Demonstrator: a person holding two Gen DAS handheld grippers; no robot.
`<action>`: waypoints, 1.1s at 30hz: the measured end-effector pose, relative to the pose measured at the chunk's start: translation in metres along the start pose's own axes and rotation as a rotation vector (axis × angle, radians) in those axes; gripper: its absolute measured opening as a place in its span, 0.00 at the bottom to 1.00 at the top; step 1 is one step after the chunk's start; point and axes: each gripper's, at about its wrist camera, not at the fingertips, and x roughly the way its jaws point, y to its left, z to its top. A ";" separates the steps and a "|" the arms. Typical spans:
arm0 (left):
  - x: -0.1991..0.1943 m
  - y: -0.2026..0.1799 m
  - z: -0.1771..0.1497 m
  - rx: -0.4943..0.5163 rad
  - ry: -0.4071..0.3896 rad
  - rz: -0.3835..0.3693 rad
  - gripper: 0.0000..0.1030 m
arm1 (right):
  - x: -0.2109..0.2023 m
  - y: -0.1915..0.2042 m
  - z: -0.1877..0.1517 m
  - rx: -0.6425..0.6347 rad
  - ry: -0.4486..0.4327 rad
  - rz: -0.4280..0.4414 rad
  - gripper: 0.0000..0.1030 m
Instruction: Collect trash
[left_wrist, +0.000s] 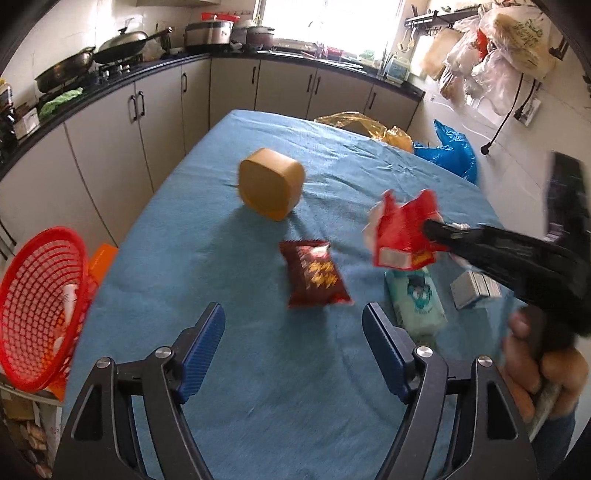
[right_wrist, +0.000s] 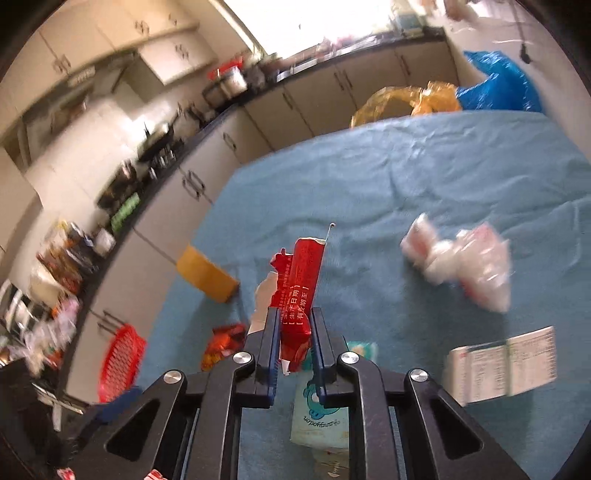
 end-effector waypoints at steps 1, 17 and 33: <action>0.008 -0.005 0.004 0.002 0.011 0.018 0.73 | -0.006 -0.002 0.002 0.009 -0.021 0.001 0.15; 0.074 -0.016 0.013 0.036 0.064 0.130 0.34 | -0.029 -0.002 0.002 0.014 -0.077 0.042 0.16; 0.015 0.031 -0.011 -0.022 -0.227 0.165 0.32 | -0.001 0.051 -0.040 -0.193 -0.035 0.042 0.16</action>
